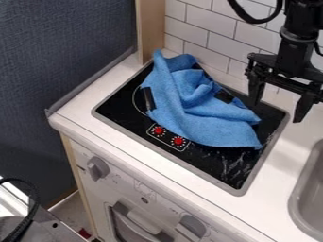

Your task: Unfold the cloth from top right to bottom left

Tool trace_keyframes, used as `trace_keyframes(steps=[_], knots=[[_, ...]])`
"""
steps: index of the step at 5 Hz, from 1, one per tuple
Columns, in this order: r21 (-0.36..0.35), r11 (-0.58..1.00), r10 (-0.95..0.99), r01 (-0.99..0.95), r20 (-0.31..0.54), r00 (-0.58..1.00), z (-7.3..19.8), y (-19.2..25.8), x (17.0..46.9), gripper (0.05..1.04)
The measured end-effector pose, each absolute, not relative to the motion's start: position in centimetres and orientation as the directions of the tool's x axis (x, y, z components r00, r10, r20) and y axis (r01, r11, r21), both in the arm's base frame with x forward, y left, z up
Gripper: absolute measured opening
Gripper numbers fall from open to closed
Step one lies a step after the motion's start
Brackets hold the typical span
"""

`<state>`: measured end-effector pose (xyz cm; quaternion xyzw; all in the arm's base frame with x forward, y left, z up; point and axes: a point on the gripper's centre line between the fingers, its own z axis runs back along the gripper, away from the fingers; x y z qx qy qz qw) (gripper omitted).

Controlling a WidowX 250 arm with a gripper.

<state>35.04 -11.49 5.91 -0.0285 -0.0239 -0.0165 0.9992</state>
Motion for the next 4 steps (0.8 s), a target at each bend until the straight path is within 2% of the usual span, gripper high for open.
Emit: trace_keyframes(steps=[1, 2, 3, 4], knots=[[-0.042, 0.999, -0.028, 0.028, 0.003, 1.000, 4.4, -11.2, 34.4, 1.004], [-0.011, 0.995, 0.097, -0.098, -0.021, 0.995, 4.2, -7.7, 33.0, 1.004], [-0.001, 0.963, 0.269, -0.269, 0.006, 0.963, 5.1, -2.2, 31.7, 1.004], [-0.012, 0.919, 0.395, -0.395, -0.006, 0.919, 5.1, 2.1, 30.1, 1.004]])
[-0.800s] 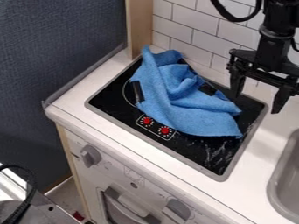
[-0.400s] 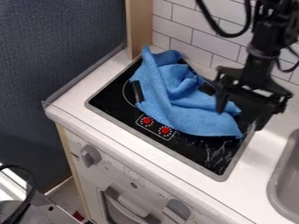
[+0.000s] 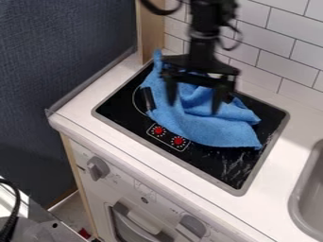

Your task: Unfold the cloth from top right to bottom left

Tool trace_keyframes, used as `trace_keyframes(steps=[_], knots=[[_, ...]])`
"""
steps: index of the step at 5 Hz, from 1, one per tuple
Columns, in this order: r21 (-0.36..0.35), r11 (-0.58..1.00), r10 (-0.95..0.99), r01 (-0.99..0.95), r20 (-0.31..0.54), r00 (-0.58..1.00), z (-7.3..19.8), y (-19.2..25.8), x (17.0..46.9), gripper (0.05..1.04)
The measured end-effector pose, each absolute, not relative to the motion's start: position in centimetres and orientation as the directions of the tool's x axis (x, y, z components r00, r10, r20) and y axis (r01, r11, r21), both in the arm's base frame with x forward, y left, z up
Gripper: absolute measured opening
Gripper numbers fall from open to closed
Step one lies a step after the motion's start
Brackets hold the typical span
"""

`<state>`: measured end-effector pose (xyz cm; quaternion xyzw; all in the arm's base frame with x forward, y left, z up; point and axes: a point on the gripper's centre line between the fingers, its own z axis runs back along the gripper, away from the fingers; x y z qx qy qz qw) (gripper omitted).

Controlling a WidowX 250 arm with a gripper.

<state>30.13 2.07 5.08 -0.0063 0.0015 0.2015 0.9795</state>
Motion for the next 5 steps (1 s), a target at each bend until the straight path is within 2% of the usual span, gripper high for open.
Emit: trace_keyframes(steps=[1, 2, 3, 4, 5], knots=[[-0.019, 0.838, 0.545, -0.545, -0.009, 0.838, 5.1, 5.6, 29.7, 1.004], [0.007, 0.781, 0.624, -0.624, -0.029, 0.781, 4.2, 7.9, 29.1, 1.004], [-0.032, 0.729, 0.684, -0.683, 0.011, 0.729, 2.9, 9.5, 29.8, 1.004], [-0.093, 0.698, 0.714, -0.710, 0.014, 0.700, 1.4, 9.5, 30.7, 1.004], [-0.065, 0.682, 0.728, -0.728, -0.040, 0.685, -0.4, 9.9, 31.7, 1.004]])
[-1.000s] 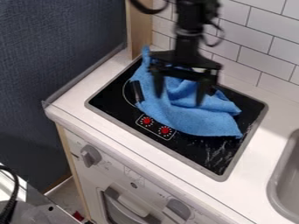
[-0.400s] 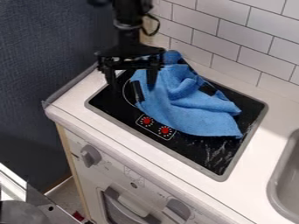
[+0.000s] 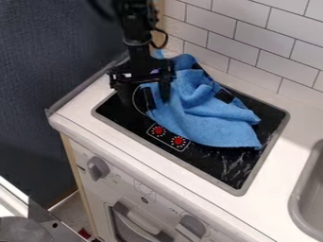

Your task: Unfold the cloth from top right to bottom left

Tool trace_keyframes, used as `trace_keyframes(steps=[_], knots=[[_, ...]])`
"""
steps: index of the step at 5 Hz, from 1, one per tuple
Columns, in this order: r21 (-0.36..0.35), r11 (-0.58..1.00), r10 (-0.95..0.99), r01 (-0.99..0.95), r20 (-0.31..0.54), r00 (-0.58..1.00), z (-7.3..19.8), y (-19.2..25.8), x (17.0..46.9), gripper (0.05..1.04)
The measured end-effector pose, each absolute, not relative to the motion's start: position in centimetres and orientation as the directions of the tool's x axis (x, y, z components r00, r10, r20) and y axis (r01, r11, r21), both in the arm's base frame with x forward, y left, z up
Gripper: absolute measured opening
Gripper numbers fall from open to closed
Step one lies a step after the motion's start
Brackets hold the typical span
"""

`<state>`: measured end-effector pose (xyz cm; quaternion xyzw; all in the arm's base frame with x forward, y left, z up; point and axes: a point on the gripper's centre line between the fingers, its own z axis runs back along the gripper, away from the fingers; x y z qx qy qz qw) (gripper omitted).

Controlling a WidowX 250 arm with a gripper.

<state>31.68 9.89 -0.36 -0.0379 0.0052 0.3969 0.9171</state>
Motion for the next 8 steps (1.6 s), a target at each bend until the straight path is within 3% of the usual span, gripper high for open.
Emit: trace_keyframes(steps=[1, 2, 4, 5, 6, 8], knots=[[-0.053, 0.702, 0.705, -0.710, -0.080, 0.704, -2.0, 10.1, 32.5, 1.004], [-0.049, 0.710, 0.697, -0.702, -0.091, 0.711, -2.4, 10.1, 32.6, 0.945], [-0.055, 0.684, 0.724, -0.728, -0.069, 0.686, -2.5, 9.9, 31.8, 0.365], [-0.034, 0.698, 0.711, -0.716, -0.091, 0.697, -2.5, 9.9, 31.4, 0.167], [0.019, 0.735, 0.676, -0.678, -0.107, 0.729, -1.2, 10.3, 30.6, 0.071], [0.079, 0.753, 0.658, -0.654, -0.107, 0.745, 1.2, 12.4, 28.8, 0.055]])
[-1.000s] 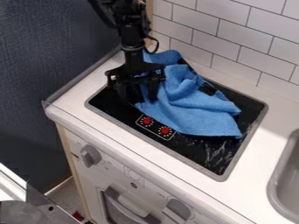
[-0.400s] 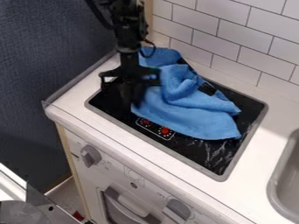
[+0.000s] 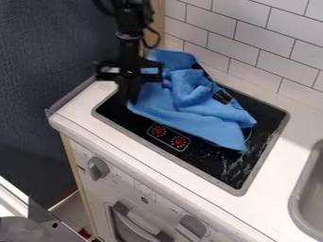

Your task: Unfold the cloth from top right to bottom left

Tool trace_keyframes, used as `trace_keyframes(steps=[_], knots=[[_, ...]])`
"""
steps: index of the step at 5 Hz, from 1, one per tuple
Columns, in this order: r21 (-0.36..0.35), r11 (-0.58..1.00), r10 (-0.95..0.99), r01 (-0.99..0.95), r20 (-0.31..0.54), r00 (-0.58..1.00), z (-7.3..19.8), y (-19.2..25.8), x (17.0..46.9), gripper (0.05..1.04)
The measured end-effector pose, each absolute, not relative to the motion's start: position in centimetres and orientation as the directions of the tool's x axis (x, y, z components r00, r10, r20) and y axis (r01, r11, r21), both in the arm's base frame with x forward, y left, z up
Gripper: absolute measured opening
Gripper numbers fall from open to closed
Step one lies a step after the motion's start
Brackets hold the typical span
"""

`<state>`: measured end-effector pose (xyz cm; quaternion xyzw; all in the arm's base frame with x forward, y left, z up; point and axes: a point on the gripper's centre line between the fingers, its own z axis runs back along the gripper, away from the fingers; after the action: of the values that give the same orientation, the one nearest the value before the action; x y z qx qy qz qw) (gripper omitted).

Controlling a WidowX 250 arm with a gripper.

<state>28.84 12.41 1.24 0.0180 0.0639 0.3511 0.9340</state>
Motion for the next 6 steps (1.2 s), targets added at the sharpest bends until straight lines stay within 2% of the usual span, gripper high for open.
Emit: trace_keyframes(steps=[3, 4, 5, 6], knots=[[0.081, 0.706, 0.708, -0.703, -0.088, 0.701, 1.8, 16.4, 23.3, 0.055], [0.084, 0.712, 0.702, -0.697, -0.090, 0.706, 1.6, 16.7, 22.9, 0.055], [0.031, 0.733, 0.680, -0.680, -0.080, 0.729, 0.7, 16.0, 22.9, 0.075], [0.036, 0.744, 0.668, -0.667, -0.026, 0.744, 2.5, 16.1, 22.9, 0.222]])
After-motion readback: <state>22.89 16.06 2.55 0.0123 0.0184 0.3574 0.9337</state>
